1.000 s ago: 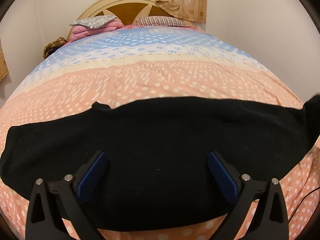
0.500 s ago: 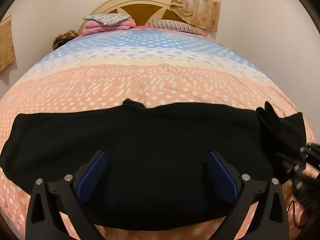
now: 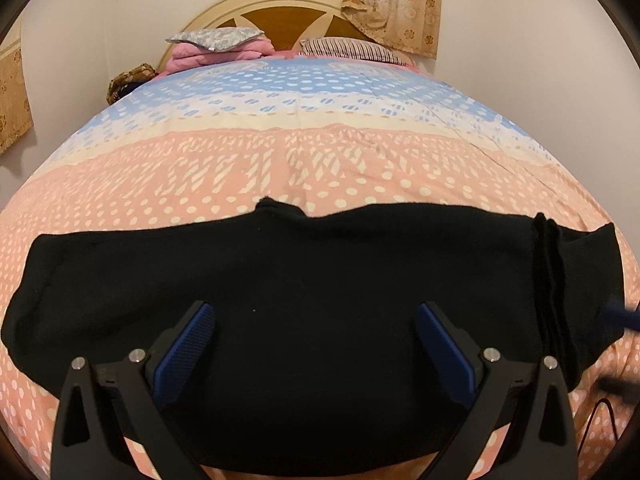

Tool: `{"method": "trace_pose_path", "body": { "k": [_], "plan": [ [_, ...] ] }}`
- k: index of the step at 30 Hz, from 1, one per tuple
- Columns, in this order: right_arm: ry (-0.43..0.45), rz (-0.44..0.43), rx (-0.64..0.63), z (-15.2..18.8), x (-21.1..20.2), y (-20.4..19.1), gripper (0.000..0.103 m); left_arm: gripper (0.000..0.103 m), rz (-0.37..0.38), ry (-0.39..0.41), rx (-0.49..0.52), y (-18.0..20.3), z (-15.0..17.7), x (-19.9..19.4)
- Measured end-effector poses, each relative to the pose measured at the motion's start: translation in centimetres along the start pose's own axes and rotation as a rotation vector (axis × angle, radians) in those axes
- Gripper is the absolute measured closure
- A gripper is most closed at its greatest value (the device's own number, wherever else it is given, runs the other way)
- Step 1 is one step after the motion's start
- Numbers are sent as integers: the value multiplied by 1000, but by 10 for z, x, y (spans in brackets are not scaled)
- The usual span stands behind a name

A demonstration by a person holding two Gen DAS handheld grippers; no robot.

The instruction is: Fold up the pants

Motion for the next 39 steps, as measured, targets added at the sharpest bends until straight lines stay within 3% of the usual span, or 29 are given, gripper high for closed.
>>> {"method": "trace_pose_path", "body": {
  "k": [2,4,5,6,8,13,14,16,17,18,19,24,26,29,30,31,34,39],
  "plan": [
    [82,-45,119,-20,-12,19,47,0,8,0,6,2,0,-1],
    [131,-9,254,-36,-13,51,50,0,1,7,30,4,-1,-3],
    [122,10,279,-39,-9,59,78,0,-5,9,36,4,-2,-4],
    [86,25,291,-42,2,68,96,0,-8,10,38,4,-2,-4],
    [40,62,260,-42,19,73,96,0,-4,7,35,3,-2,-4],
    [30,32,272,-57,28,77,95,0,-4,8,33,2,-3,-3],
    [21,16,266,-60,29,80,90,0,-1,7,33,3,-2,-3],
    [-13,-15,241,-61,34,80,66,0,4,3,44,4,-2,-2],
    [-22,-21,231,-61,33,79,47,0,2,1,51,5,-1,-2],
    [-24,-31,211,-60,33,76,38,0,-2,1,54,6,-2,-2],
    [-24,-46,192,-59,31,73,37,0,-6,1,53,5,-2,-1],
    [-35,-28,66,-62,43,59,36,0,-1,-12,41,5,-1,1],
    [-86,35,-4,-60,61,59,37,0,-10,-13,50,5,-1,0],
    [-128,93,-70,-54,77,59,62,0,-18,-1,49,3,-3,-4],
    [-117,86,-89,-54,74,55,78,0,-19,2,45,2,-3,-4],
    [-112,68,-88,-55,70,52,81,0,-16,1,38,1,-3,-3],
    [-28,-11,-101,-61,48,35,83,0,4,-10,31,4,-2,2],
    [1,-76,-120,-67,57,20,83,0,7,-12,67,14,0,0]
  ]
}}
Point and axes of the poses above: each gripper's, at about its wrist camera, not at the fingertips, and x roughly the way its jaws point, y to its right, z to its underside, the point moved 7 cm from there along x, roughly the way its jaws point, and after that the axes turned 14 degrees about x, right-handed, at the moved point
